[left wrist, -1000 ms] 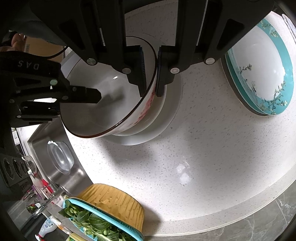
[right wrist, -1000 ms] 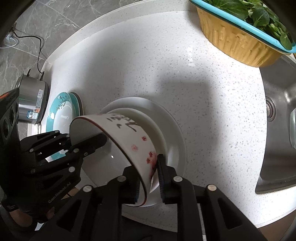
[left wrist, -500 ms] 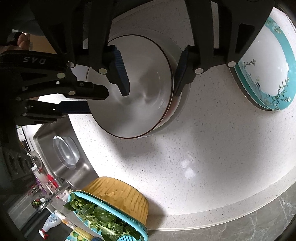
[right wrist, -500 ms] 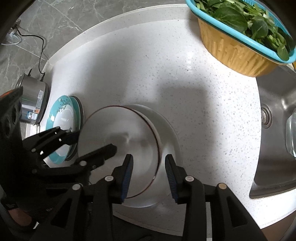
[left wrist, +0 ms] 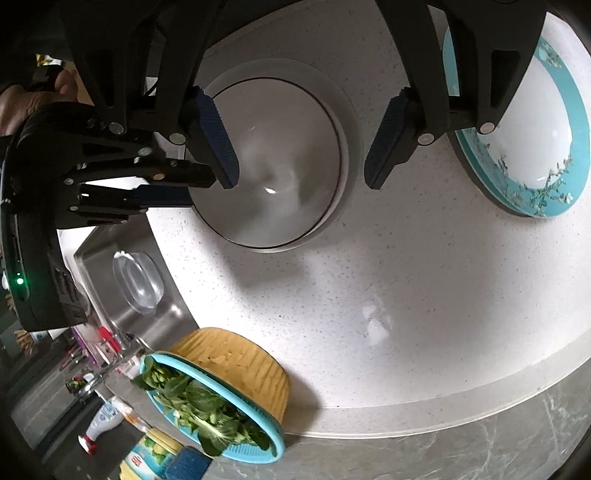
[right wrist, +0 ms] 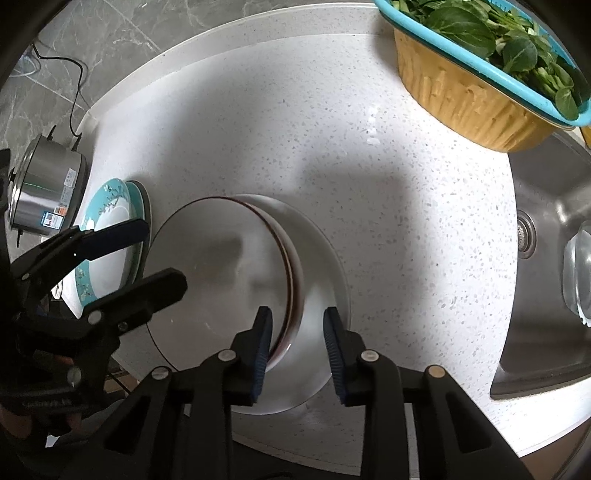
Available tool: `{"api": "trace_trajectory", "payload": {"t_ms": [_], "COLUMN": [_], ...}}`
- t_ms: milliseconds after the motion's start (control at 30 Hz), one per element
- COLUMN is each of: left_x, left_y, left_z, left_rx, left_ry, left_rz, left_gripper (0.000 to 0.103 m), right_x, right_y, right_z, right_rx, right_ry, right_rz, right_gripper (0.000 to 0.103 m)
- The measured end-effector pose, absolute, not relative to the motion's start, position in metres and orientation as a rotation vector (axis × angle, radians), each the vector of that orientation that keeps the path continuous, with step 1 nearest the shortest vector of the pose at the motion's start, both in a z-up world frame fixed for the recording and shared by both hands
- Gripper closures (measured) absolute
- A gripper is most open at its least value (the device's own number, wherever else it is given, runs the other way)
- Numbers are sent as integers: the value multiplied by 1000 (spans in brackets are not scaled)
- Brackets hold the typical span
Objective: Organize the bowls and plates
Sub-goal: 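Lift both grippers away from the bowl stack, then move both grippers to the rim of the large white bowl stack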
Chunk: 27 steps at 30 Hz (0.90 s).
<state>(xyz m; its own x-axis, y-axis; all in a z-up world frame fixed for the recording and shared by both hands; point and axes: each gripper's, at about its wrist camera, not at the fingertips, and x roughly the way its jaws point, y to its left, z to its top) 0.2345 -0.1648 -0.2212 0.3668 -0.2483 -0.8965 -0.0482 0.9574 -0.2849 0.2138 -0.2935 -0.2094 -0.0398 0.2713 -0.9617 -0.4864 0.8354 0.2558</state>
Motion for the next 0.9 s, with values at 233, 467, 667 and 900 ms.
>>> {"api": "trace_trajectory", "payload": {"t_ms": [233,467,667,900], "left_x": [220,186,154,124], "left_y": [-131,-128,-132,-120], "left_z": [-208,-215,-238,-239], "left_rx": [-370,-395,-470,-501], "left_ry": [1127,1145,1172,1138], "left_rz": [-36,-17,27,101], "left_gripper": [34,34,34,34], "right_x": [226,236,245,247], "right_y": [-331,-377,-375,-364], "right_z": [-185,-187,-200,-203], "right_rx": [20,129,36,19], "right_ry": [1429,1375,1358,1329], "right_rz": [625,663,704,686], "right_gripper": [45,33,33,33]}}
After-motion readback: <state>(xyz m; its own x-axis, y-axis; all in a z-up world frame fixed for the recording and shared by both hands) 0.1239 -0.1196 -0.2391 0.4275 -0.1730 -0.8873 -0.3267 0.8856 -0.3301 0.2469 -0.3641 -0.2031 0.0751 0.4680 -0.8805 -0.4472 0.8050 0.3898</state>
